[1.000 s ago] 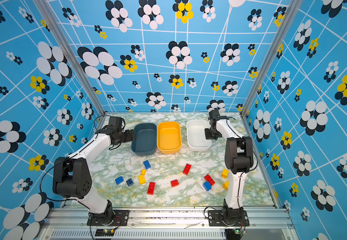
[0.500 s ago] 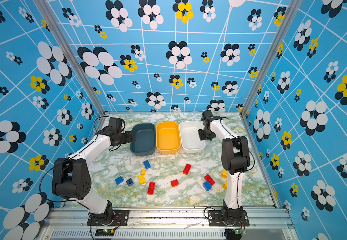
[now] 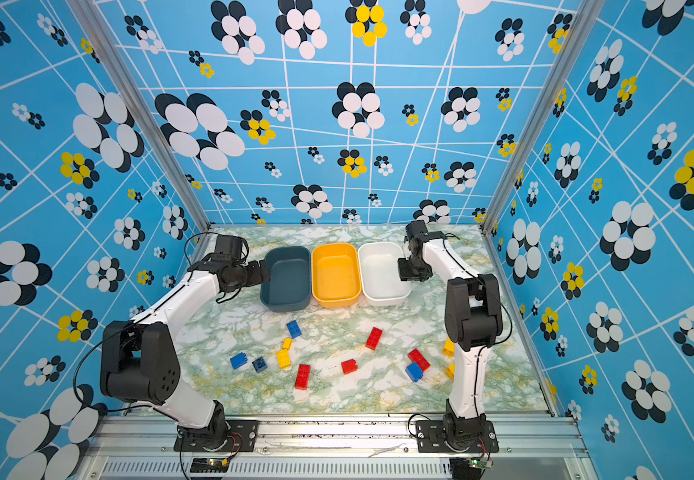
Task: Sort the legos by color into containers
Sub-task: 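Drag the white bin with right gripper against the yellow bin, then grasp a yellow brick with right gripper while left gripper moves toward bricks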
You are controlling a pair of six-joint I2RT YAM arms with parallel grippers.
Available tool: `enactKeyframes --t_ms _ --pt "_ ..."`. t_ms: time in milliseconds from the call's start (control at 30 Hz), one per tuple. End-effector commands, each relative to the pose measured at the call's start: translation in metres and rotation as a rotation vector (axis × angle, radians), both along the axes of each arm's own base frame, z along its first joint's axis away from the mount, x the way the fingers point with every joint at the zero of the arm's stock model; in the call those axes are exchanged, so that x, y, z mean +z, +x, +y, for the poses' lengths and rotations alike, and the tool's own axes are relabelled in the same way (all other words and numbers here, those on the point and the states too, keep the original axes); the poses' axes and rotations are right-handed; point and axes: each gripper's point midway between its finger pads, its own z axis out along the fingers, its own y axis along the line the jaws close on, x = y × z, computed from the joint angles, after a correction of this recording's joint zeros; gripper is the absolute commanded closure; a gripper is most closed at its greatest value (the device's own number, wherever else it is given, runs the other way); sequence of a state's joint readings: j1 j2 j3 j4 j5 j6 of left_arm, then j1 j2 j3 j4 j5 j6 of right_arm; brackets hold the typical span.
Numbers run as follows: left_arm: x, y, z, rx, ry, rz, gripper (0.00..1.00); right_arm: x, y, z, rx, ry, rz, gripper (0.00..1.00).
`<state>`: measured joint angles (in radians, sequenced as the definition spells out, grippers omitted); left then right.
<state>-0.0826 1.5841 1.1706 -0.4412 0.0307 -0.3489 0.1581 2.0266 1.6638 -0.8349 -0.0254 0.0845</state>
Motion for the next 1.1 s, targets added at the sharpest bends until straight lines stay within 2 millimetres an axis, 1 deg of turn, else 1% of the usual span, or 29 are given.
enactKeyframes --t_ms 0,33,67,167,333,500,600,700,800,933,1000,1067 --pt "0.005 -0.014 -0.004 -0.001 -0.002 0.008 0.05 0.026 -0.02 -0.011 -0.091 0.057 0.004 0.45" --pt "0.007 -0.016 -0.007 -0.004 -0.002 0.007 0.05 0.03 -0.022 -0.026 -0.142 0.072 0.003 0.43" --pt "0.009 -0.018 -0.008 -0.003 0.001 0.006 0.05 0.022 -0.037 -0.03 -0.163 0.075 0.041 0.4" --pt "0.012 -0.024 -0.013 -0.011 -0.002 0.003 0.04 0.022 -0.06 -0.041 -0.216 0.069 0.073 0.33" --pt "0.014 -0.032 -0.016 -0.025 -0.014 0.009 0.04 0.022 -0.1 -0.057 -0.293 0.038 0.116 0.25" --pt "0.016 -0.044 -0.019 -0.05 -0.036 0.012 0.04 0.018 -0.135 -0.073 -0.379 0.001 0.146 0.17" --pt "0.013 -0.053 -0.023 -0.056 -0.067 0.014 0.04 0.012 -0.158 -0.08 -0.418 -0.023 0.185 0.15" --pt "0.011 -0.059 -0.027 -0.067 -0.096 0.007 0.04 0.004 -0.181 -0.084 -0.458 -0.038 0.223 0.15" --pt "0.01 -0.061 -0.031 -0.083 -0.114 0.009 0.04 -0.004 -0.198 -0.086 -0.497 -0.046 0.238 0.15" --pt "0.007 -0.064 -0.036 -0.105 -0.131 0.018 0.04 -0.019 -0.216 -0.085 -0.546 -0.043 0.267 0.15" --pt "0.005 -0.065 -0.037 -0.11 -0.133 0.022 0.04 -0.029 -0.222 -0.085 -0.57 -0.038 0.279 0.16" --pt "0.004 -0.066 -0.037 -0.109 -0.136 0.018 0.04 -0.037 -0.223 -0.085 -0.585 -0.037 0.28 0.16"
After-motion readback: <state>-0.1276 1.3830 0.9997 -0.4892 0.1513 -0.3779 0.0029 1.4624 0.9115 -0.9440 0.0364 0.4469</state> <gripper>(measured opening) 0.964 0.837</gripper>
